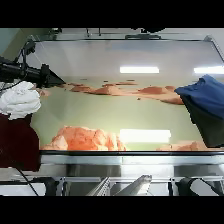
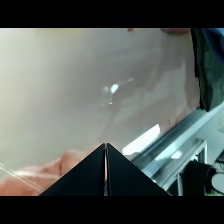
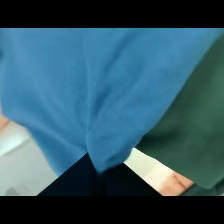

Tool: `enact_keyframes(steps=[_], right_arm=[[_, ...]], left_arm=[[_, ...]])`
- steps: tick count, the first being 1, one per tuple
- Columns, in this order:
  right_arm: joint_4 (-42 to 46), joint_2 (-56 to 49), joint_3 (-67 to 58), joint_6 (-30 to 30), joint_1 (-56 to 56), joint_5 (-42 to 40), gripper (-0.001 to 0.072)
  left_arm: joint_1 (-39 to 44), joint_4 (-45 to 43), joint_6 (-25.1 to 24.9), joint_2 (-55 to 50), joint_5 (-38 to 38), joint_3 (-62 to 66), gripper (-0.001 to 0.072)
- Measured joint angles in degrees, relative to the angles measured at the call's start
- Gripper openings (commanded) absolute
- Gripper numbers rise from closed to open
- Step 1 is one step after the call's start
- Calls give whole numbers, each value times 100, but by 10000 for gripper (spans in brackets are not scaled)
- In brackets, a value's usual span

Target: Fold the shirts.

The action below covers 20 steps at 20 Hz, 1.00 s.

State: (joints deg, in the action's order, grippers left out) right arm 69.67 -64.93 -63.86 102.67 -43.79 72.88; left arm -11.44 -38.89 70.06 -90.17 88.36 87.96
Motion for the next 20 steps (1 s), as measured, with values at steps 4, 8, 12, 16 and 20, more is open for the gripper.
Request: enact_keyframes(steps=[4, 8, 12, 16, 20], right_arm=[[173, 343, 833, 109, -437, -146, 704], [498, 382, 1051, 109, -568, -114, 704], [474, 420, 938, 7, -595, -13, 699], [-330, 481, 446, -470, -597, 341, 171], [-1521, 798, 227, -1187, -289, 546, 15]], left_arm=[[190, 0, 2, -74, 210, 0, 2], [278, 0, 2, -96, 280, 0, 2], [212, 28, 4, -96, 304, 0, 1], [55, 496, -2, 127, 315, 0, 0], [63, 490, -48, 807, 306, 0, 1]])
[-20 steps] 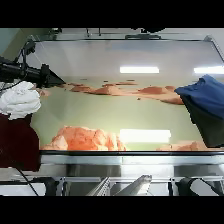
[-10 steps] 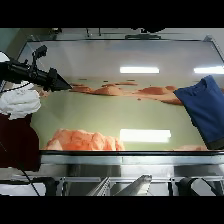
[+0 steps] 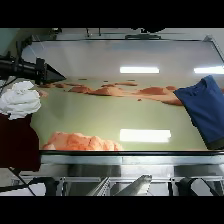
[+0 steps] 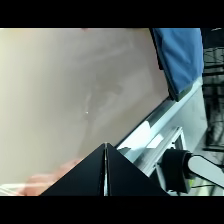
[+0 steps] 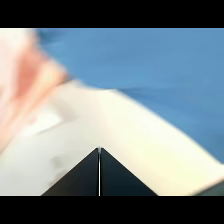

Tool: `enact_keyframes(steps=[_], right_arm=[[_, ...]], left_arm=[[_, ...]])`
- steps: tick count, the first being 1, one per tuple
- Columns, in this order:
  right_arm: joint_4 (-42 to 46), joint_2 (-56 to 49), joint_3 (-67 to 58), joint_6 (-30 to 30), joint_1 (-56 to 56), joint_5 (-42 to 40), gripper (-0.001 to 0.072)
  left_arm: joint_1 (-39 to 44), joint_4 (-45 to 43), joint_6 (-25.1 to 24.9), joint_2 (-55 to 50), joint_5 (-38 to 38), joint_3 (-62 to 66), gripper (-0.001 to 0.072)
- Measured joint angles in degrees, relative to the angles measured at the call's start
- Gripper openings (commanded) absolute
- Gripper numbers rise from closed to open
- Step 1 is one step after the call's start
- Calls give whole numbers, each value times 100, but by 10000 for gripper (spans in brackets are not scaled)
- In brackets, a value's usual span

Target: Fold the shirts.

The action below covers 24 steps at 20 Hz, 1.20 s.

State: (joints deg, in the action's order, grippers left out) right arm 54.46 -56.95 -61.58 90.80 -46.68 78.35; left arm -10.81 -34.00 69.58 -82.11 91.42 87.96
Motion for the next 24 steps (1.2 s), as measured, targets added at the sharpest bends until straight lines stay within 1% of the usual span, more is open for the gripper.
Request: enact_keyframes(steps=[3, 5, 9, 12, 14, 17, 20, 24], right_arm=[[-387, 448, 144, -376, 774, -2, 15], [-505, 828, 487, -542, 1478, -129, 15], [-623, 1725, 1749, -710, 3165, -621, 15], [-645, 2105, 2450, -734, 4030, -997, 15], [-680, 2212, 2664, -734, 4330, -1126, 15], [-715, 2282, 2809, -730, 4531, -1193, 16], [-721, 2306, 2859, -691, 4607, -1198, 15], [-739, 2319, 2883, -691, 4638, -1202, 15]], left_arm=[[179, -308, 9, 708, -46, -144, 1], [352, -400, 48, 1329, -166, -597, 1], [796, -498, 210, 2806, -564, -2374, 1], [1071, -531, 404, 3799, -942, -3746, 1], [1165, -533, 516, 4277, -1080, -4363, 1], [1226, -542, 623, 4795, -1224, -4885, 2], [1250, -540, 706, 5121, -1290, -5099, 1], [1259, -538, 785, 5272, -1335, -5189, 2]])
